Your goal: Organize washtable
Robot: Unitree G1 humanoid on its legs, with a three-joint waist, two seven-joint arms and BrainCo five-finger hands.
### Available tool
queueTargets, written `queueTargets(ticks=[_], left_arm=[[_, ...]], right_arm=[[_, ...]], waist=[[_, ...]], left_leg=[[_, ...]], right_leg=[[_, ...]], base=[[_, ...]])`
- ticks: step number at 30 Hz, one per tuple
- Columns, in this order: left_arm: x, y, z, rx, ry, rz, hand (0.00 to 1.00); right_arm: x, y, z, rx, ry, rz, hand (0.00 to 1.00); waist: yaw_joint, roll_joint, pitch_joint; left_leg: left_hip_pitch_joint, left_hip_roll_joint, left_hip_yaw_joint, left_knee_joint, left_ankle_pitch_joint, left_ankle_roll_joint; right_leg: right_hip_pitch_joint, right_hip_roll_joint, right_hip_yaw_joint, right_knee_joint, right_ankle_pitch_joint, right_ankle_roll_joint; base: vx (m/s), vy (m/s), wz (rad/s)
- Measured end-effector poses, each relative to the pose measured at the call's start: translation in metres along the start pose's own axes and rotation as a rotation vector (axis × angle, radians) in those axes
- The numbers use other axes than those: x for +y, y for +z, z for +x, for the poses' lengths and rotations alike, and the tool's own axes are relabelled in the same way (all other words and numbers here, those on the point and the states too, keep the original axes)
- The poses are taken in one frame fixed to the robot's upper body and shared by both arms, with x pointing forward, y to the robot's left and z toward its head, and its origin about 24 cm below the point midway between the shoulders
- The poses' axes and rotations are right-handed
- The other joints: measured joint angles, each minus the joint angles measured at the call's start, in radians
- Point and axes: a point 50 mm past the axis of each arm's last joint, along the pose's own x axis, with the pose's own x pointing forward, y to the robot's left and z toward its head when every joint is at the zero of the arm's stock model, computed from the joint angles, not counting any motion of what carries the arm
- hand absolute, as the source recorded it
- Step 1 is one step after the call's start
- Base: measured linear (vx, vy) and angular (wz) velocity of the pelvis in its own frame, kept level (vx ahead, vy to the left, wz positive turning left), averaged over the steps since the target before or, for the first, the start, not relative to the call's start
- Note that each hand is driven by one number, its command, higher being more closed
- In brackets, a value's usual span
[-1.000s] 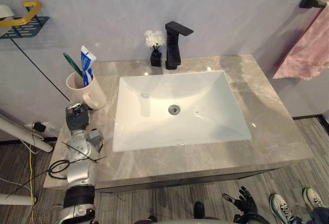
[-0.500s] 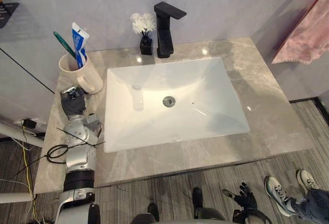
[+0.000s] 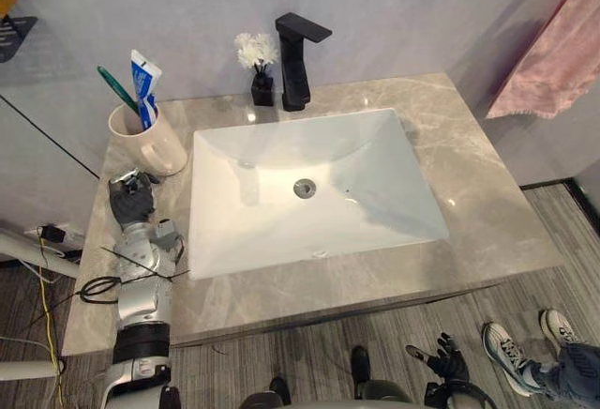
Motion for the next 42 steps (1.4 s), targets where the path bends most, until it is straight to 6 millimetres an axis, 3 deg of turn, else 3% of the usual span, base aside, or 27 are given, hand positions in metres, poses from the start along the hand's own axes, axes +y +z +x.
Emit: queueTargets(ticks=[4,7,12,15,20,23,27,28,33,34,39,42], left_arm=[[-0.009,-0.001,-0.018,-0.001,-0.035,-0.036,1.00],[-0.017,0.013,-0.028,-0.061,-0.089,-0.063,1.00],[-0.018,0.054,-0.053,-0.237,-0.168,-0.111,1.00],[-0.014,0.059,-0.072,-0.259,-0.180,-0.145,1.00],[0.007,0.036,-0.102,-0.121,-0.141,-0.186,1.00],[0.020,0.012,-0.117,0.006,-0.081,-0.233,1.00],[0.049,-0.033,-0.136,0.208,0.097,-0.242,1.00],[0.056,-0.048,-0.142,0.270,0.141,-0.234,0.00],[0.065,-0.114,-0.179,0.605,0.221,-0.190,0.00],[0.068,-0.133,-0.196,0.724,0.245,-0.168,0.00],[0.064,-0.173,-0.247,1.040,0.187,-0.047,0.00],[0.061,-0.184,-0.273,1.171,0.116,0.026,0.00]], right_arm=[[0.000,-0.005,0.001,0.023,0.006,0.001,0.00],[0.000,-0.005,0.002,0.025,0.010,-0.001,0.00],[0.001,-0.004,0.002,0.023,0.012,0.008,0.00],[0.002,-0.007,0.002,0.039,0.021,0.010,0.00],[0.001,-0.019,0.000,0.088,0.024,0.032,0.00],[-0.002,-0.026,-0.003,0.115,0.012,0.042,0.00],[-0.005,-0.038,-0.005,0.170,-0.019,0.071,0.00],[-0.005,-0.040,-0.006,0.181,-0.024,0.080,0.00],[-0.015,-0.049,-0.009,0.221,-0.063,0.100,0.00],[-0.015,-0.050,-0.009,0.227,-0.068,0.112,0.00],[-0.011,-0.054,-0.009,0.233,-0.050,0.123,0.00],[-0.003,-0.053,-0.004,0.232,-0.021,0.128,0.00]], waist=[[0.013,0.005,0.000],[0.015,0.014,0.001],[0.027,0.037,-0.010],[0.041,0.058,-0.032],[0.048,0.074,-0.061],[0.070,0.068,-0.070],[0.076,0.053,-0.105],[0.084,0.053,-0.108],[0.089,0.052,-0.130],[0.090,0.051,-0.139],[0.082,0.051,-0.153],[0.064,0.051,-0.160]], left_leg=[[-0.001,-0.003,-0.031,0.001,0.006,0.004],[0.001,-0.011,-0.071,-0.001,0.017,0.001],[0.018,-0.019,-0.119,-0.017,0.030,0.008],[0.022,-0.025,-0.163,-0.021,0.039,0.009],[0.032,-0.034,-0.227,-0.019,0.050,0.006],[0.030,-0.035,-0.258,-0.016,0.061,0.004],[0.023,-0.039,-0.305,-0.008,0.070,0.000],[0.025,-0.038,-0.310,-0.001,0.070,0.000],[0.025,-0.029,-0.280,-0.015,0.094,0.008],[0.027,-0.024,-0.260,-0.020,0.101,0.003],[0.036,-0.008,-0.227,-0.023,0.104,-0.003],[0.060,0.007,-0.196,-0.051,0.110,-0.013]], right_leg=[[0.018,-0.006,-0.033,0.000,-0.007,0.000],[0.041,-0.015,-0.063,0.000,-0.013,0.000],[0.084,-0.025,-0.122,0.003,-0.029,0.003],[0.109,-0.033,-0.170,0.005,-0.039,0.004],[0.155,-0.046,-0.245,0.012,-0.059,0.015],[0.171,-0.048,-0.281,0.020,-0.064,0.012],[0.192,-0.051,-0.337,0.025,-0.078,0.012],[0.199,-0.051,-0.344,0.029,-0.080,0.011],[0.224,-0.067,-0.410,0.047,-0.085,0.026],[0.224,-0.069,-0.412,0.052,-0.085,0.026],[0.222,-0.057,-0.395,0.037,-0.081,0.020],[0.222,-0.036,-0.361,0.012,-0.071,0.016]], base=[[-0.03,-0.025,0.29],[-0.02,-0.013,0.37],[-0.04,-0.018,0.31],[-0.02,-0.028,0.45],[-0.02,-0.023,0.46],[-0.06,-0.025,0.33],[-0.08,-0.035,0.39],[-0.07,-0.016,0.20],[-0.08,-0.002,0.35],[-0.06,0.025,0.09],[-0.06,0.007,-0.08],[-0.02,-0.020,-0.33]])
